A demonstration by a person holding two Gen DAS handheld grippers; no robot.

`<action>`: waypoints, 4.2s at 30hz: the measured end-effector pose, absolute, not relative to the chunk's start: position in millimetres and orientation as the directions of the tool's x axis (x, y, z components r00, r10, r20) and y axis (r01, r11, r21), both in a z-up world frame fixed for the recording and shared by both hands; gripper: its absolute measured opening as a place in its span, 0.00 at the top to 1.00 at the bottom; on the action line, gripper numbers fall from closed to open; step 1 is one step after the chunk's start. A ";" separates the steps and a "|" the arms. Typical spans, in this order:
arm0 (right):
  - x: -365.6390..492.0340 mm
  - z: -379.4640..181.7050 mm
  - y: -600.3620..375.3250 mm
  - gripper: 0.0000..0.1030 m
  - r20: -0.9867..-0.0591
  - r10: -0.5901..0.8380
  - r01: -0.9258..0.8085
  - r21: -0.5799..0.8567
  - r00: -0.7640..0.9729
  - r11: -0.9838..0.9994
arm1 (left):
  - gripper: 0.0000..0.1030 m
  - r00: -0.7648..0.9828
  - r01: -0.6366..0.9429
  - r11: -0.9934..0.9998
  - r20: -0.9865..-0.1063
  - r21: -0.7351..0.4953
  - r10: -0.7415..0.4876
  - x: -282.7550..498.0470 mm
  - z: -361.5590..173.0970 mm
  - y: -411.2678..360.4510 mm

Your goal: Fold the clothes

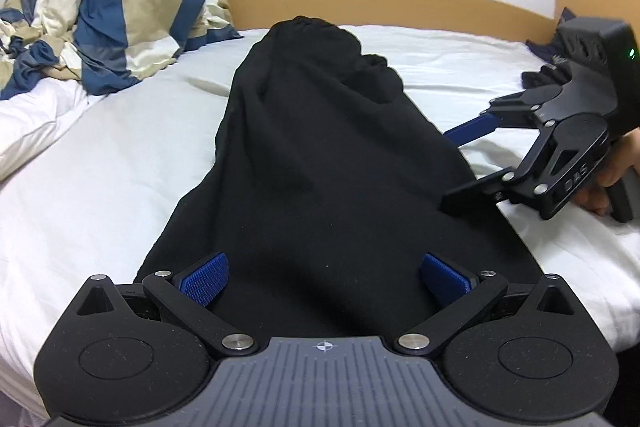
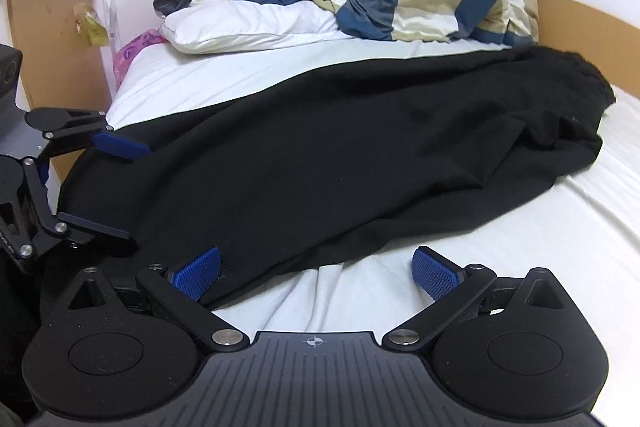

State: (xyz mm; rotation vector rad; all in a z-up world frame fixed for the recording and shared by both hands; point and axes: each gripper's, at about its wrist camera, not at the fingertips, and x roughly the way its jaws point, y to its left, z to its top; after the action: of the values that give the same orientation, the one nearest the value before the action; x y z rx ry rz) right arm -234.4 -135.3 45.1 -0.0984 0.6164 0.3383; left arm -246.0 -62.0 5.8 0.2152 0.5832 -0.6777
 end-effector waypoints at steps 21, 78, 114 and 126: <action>-239.0 26.4 -150.3 0.00 -0.562 0.298 -0.326 0.054 0.771 0.944 | 0.00 0.578 0.646 0.763 -0.651 -0.003 -0.491 -209.6 10.9 -81.8; -251.9 26.8 -151.1 0.00 -0.566 0.309 -0.360 0.023 0.764 0.933 | 0.00 0.634 0.611 0.791 -0.599 -0.001 -0.490 -225.1 5.0 -66.7; -258.4 28.8 -156.4 0.00 -0.522 0.337 -0.367 0.048 0.784 0.929 | 0.00 0.629 0.579 0.816 -0.642 0.011 -0.438 -253.7 18.7 -62.6; -259.3 29.0 -153.5 0.00 -0.520 0.331 -0.366 0.038 0.787 0.930 | 0.01 0.668 0.573 0.819 -0.590 0.021 -0.452 -253.2 33.2 -60.7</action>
State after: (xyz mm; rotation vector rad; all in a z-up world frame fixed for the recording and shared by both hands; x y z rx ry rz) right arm -259.3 -153.5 29.0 -0.0666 0.5482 0.3761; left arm -253.2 -60.7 33.2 0.2120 0.6054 -0.5828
